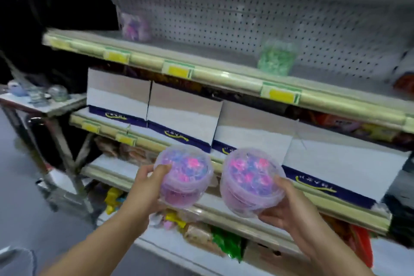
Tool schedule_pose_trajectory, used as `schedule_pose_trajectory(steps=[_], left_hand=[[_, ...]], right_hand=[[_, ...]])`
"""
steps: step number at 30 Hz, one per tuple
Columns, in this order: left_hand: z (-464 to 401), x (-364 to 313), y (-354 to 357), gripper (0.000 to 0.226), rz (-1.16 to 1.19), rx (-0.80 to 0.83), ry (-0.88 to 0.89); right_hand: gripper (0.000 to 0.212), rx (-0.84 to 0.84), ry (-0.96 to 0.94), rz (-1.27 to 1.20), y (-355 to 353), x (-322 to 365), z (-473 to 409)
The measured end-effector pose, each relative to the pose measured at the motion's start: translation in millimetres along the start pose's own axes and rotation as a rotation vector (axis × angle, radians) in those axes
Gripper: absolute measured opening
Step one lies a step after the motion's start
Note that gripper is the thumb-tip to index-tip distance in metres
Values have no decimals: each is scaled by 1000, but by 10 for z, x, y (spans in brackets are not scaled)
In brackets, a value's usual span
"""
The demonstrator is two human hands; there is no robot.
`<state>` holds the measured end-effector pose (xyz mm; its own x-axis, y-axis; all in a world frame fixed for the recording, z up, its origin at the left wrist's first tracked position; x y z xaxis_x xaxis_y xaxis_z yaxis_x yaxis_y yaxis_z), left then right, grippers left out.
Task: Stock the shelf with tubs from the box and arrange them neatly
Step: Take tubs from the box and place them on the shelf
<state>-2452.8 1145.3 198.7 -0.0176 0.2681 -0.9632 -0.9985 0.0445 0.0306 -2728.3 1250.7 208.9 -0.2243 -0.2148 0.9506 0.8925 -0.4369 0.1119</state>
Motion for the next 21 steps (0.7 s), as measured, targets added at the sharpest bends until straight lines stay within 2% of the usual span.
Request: schedule_pose_trajectory(steps=[12, 21], left_hand=[[234, -1492, -545, 34, -30, -76, 217], [-612, -2399, -888, 36, -55, -33, 283]], right_hand=[[24, 170, -274, 132, 858, 1595, 163], [25, 151, -377, 180, 1765, 2411, -344]])
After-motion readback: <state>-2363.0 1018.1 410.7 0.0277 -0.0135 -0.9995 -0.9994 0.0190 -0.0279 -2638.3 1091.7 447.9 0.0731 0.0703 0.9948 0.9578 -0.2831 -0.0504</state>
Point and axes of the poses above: each hand's wrist, its own z-axis away from the middle knuckle, its own y-axis out of the palm, x = y × z, the point moved 10 cm from there along -z, towards the middle knuckle, and after that the axes turned 3 degrees about -z, right-handed, at the moved point
